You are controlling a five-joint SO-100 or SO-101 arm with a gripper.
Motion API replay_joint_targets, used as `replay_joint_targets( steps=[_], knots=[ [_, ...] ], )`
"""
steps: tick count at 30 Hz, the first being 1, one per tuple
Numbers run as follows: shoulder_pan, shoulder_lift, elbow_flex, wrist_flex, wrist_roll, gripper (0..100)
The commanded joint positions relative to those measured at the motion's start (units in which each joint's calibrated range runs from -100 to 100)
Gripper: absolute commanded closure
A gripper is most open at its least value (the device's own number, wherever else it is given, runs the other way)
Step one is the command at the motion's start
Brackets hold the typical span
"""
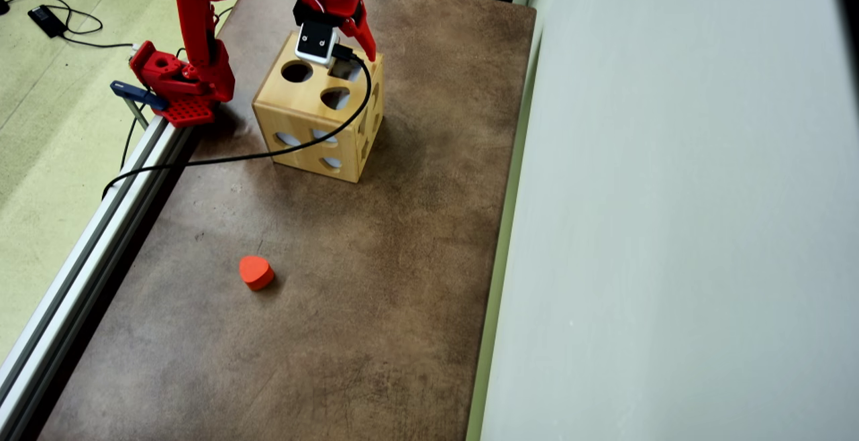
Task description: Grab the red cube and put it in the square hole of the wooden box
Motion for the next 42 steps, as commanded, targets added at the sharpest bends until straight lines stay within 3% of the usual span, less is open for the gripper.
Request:
replay_joint_targets(
  steps=[1,11,27,36,42],
  knots=[
    [-0.4,-18.0,-0.8,0.4,0.6,69],
    [-0.4,-47.0,-0.4,0.4,0.8,69],
    [0.1,-64.5,-0.4,0.4,1.0,69],
    [0.3,-72.1,-0.3,0.4,6.9,70],
    [11.1,-77.7,-0.3,0.5,7.3,70]
  ],
)
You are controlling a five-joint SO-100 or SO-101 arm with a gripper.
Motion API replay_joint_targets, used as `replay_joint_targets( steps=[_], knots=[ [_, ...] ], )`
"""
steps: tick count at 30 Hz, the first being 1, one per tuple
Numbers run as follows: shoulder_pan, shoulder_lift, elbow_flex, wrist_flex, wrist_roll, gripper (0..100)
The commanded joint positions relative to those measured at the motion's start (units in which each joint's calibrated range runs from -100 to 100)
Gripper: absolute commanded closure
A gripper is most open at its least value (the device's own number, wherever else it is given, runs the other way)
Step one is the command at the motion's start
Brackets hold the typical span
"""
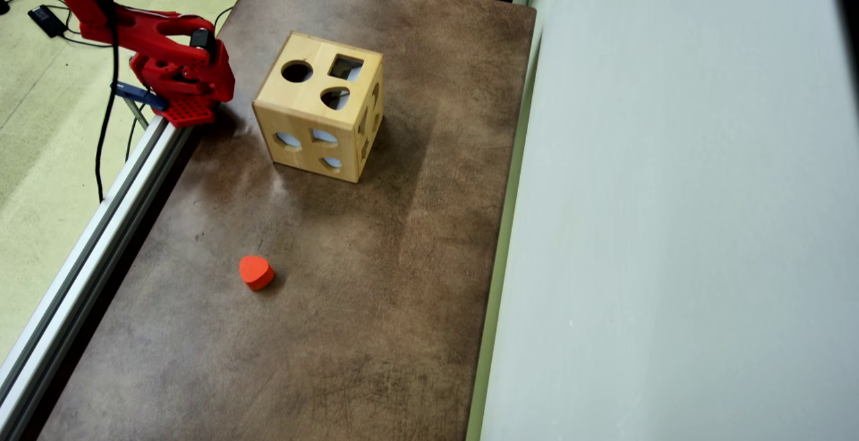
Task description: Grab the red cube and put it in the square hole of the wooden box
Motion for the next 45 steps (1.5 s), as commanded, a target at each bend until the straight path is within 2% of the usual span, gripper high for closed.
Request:
replay_joint_targets(
  steps=[1,6,22,37,41,45],
  knots=[
    [9.6,-2.3,-0.1,0.3,0.5,70],
    [17.1,-6.1,0.2,0.3,0.3,70],
    [17.2,-22.7,22.8,0.3,0.5,70],
    [17.1,-23.1,36.7,0.3,0.5,70],
    [17.1,-23.1,36.7,0.3,0.5,73],
    [17.1,-23.1,36.7,0.3,0.5,82]
  ],
)
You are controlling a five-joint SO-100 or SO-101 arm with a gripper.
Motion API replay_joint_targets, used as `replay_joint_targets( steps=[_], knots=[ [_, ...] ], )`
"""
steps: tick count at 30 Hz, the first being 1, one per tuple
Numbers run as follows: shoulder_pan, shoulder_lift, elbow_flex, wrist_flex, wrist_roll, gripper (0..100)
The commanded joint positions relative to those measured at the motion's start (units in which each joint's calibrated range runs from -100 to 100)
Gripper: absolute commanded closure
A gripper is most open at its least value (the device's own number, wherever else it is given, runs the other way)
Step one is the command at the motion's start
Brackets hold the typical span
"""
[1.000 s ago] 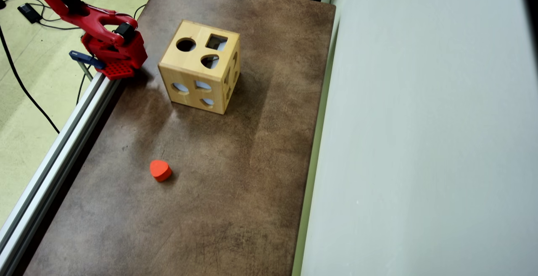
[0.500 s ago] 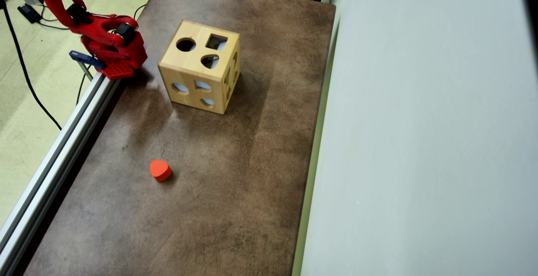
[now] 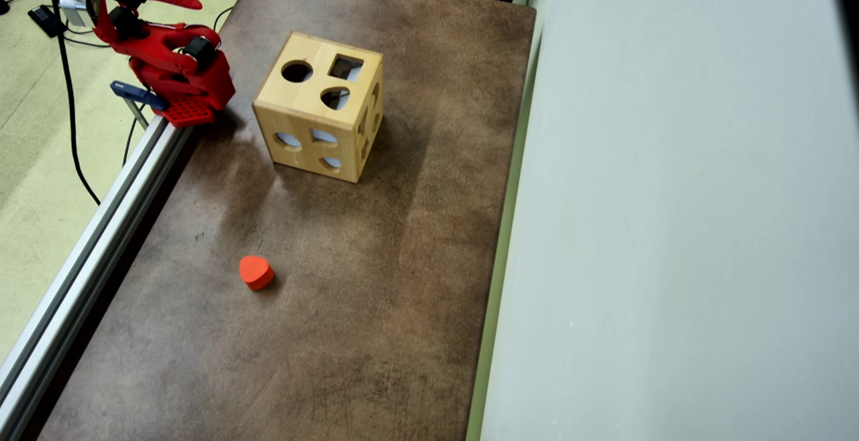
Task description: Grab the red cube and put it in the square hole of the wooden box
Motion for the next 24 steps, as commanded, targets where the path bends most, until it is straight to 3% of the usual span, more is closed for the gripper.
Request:
replay_joint_targets(
  steps=[1,5,24],
  knots=[
    [-0.3,0.3,0.0,0.3,0.4,86],
    [-0.3,0.3,0.0,0.3,0.4,99],
    [-0.2,0.2,0.3,0.3,0.2,98]
  ],
)
